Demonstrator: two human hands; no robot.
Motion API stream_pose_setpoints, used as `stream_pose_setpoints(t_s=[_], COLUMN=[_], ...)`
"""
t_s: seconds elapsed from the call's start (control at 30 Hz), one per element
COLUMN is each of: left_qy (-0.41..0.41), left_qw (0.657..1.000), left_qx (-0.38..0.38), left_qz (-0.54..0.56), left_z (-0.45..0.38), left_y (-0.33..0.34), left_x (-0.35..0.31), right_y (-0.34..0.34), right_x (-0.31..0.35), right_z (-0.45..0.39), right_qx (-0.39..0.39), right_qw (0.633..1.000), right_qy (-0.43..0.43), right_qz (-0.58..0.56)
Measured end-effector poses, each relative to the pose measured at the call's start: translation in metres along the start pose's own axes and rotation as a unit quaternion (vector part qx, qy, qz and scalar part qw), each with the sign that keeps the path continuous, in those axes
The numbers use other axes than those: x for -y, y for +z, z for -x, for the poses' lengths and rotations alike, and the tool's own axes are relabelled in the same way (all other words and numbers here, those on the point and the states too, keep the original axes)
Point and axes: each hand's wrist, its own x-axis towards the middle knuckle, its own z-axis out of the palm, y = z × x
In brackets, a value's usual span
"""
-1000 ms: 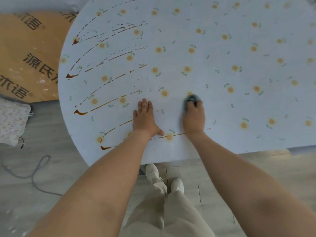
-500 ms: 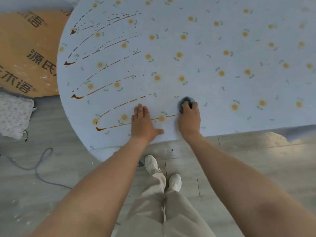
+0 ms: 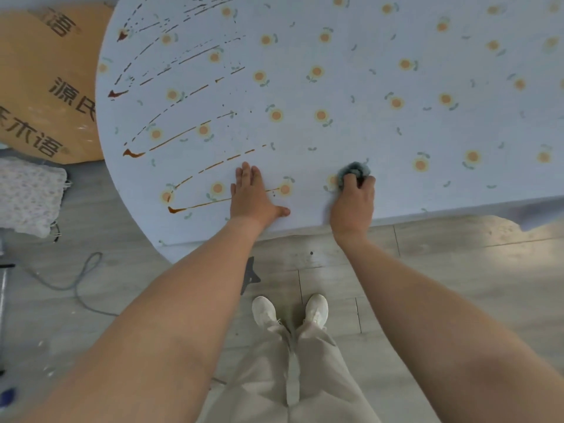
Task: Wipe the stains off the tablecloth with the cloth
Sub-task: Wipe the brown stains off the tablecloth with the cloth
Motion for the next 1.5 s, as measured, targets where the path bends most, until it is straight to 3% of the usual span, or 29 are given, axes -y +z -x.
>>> stream_pose_setpoints(t_s=[0.13,0.23,0.3,0.37,0.43,0.5,0.67,0.83,1.1,1.5], left_qy=[-0.002,0.006,0.020,0.036,0.056,0.077,0.088,0.060,0.044,0.019], left_qw=[1.000,1.000,1.000,0.998,0.997,0.996,0.996,0.998,0.998,0.997], left_qx=[0.001,0.004,0.010,0.021,0.034,0.035,0.014,-0.009,-0.050,-0.053], left_qz=[-0.006,-0.007,-0.021,-0.039,-0.050,-0.040,-0.024,0.026,0.013,0.044], left_z=[-0.002,-0.001,-0.002,0.000,0.004,0.008,0.019,0.002,-0.076,-0.250], left_y=[-0.001,0.000,-0.001,-0.002,-0.005,-0.010,-0.032,-0.079,-0.168,-0.263], left_x=[-0.002,0.001,0.004,0.006,0.010,0.018,0.052,0.085,0.084,0.036], right_y=[0.020,0.013,0.004,-0.004,-0.004,0.004,0.033,0.026,0.024,0.056], right_x=[0.036,0.020,-0.004,-0.020,-0.011,0.019,0.094,0.156,0.241,0.324], right_z=[0.035,0.037,0.031,0.032,0.044,0.059,0.069,0.031,-0.087,-0.307], right_qx=[0.101,0.148,0.115,0.063,0.030,0.029,0.136,0.124,0.167,0.168], right_qw=[0.981,0.956,0.967,0.992,0.999,0.999,0.985,0.986,0.976,0.977], right_qy=[-0.165,-0.253,-0.228,-0.111,-0.004,0.025,-0.075,-0.064,-0.114,-0.111], right_qz=[-0.014,0.005,0.016,0.001,-0.016,-0.032,-0.078,-0.093,-0.077,-0.068])
